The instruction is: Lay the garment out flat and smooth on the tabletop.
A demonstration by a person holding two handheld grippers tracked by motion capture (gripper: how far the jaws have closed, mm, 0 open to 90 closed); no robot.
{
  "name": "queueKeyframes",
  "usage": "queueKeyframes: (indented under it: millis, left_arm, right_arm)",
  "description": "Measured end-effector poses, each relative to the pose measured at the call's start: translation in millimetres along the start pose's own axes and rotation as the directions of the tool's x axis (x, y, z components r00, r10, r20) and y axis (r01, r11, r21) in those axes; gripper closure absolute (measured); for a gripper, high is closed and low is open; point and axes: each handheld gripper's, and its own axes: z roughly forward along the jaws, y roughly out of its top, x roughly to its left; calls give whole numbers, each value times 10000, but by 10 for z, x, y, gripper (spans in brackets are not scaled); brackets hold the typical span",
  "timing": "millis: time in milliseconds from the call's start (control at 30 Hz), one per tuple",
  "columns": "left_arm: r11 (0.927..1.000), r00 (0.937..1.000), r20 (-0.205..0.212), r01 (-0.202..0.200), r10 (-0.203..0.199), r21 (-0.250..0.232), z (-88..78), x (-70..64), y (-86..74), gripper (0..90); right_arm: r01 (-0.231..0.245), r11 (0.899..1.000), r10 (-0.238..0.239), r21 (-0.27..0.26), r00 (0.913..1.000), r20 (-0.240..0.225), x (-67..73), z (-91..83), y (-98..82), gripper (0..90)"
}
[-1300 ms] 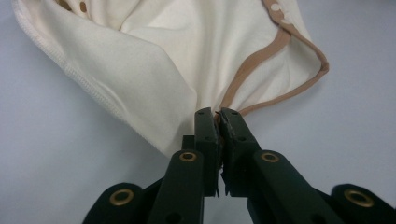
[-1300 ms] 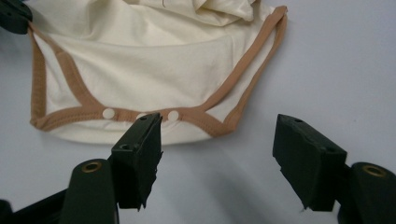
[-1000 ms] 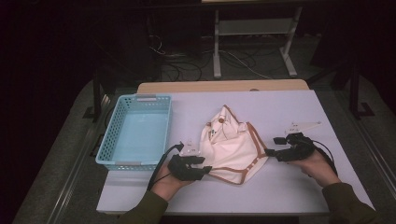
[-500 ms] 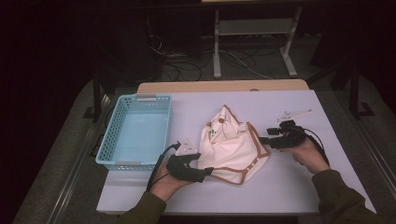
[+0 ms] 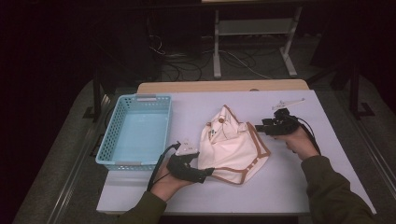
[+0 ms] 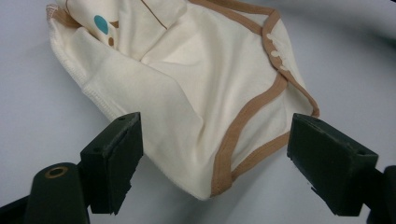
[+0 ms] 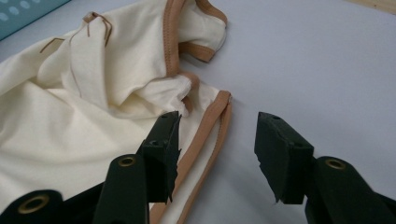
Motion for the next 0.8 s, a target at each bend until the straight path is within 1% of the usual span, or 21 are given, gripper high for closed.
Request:
queueKeyframes:
  millis: [33,133,333,400,467,533,667,767,800]
  left_arm:
    - [10000,10000,-17,72,-72,-36,2,-3,-1,177]
    - [10000,10000,-21,55,-55,-32,2,3,0,176]
    - [10000,10000,-43,19,-19,-20,0,6,5,172]
    - [10000,10000,-50,5,-6,-34,-2,6,6,171]
    - [10000,10000,-52,-43,43,-7,-5,8,8,171]
    - [10000,10000,-39,0,0,-61,-3,7,8,171]
    - [10000,10000,-44,3,-3,-95,-2,7,9,171]
    - [10000,10000,-51,-8,8,-93,-2,6,10,171]
    - [10000,10000,-58,-14,14,-88,-3,4,11,171]
  right_arm:
    - [-88,10000,88,39,10000,-11,-5,23,13,503]
    - [-171,9998,172,72,9998,-94,-25,101,40,517]
    - [-202,9984,208,527,9997,-101,-60,292,70,539]
    - [-277,9977,284,613,9995,-111,-70,340,88,545]
    - [-253,9970,260,727,9996,-93,-81,381,105,555]
    - [-285,9957,292,881,9995,-77,-88,427,117,566]
    - [-245,9943,262,1038,9995,-156,-91,491,137,610]
    - [-113,9920,149,1253,9995,-281,-70,537,131,649]
    - [-8,9908,38,1356,9998,-216,-61,555,124,662]
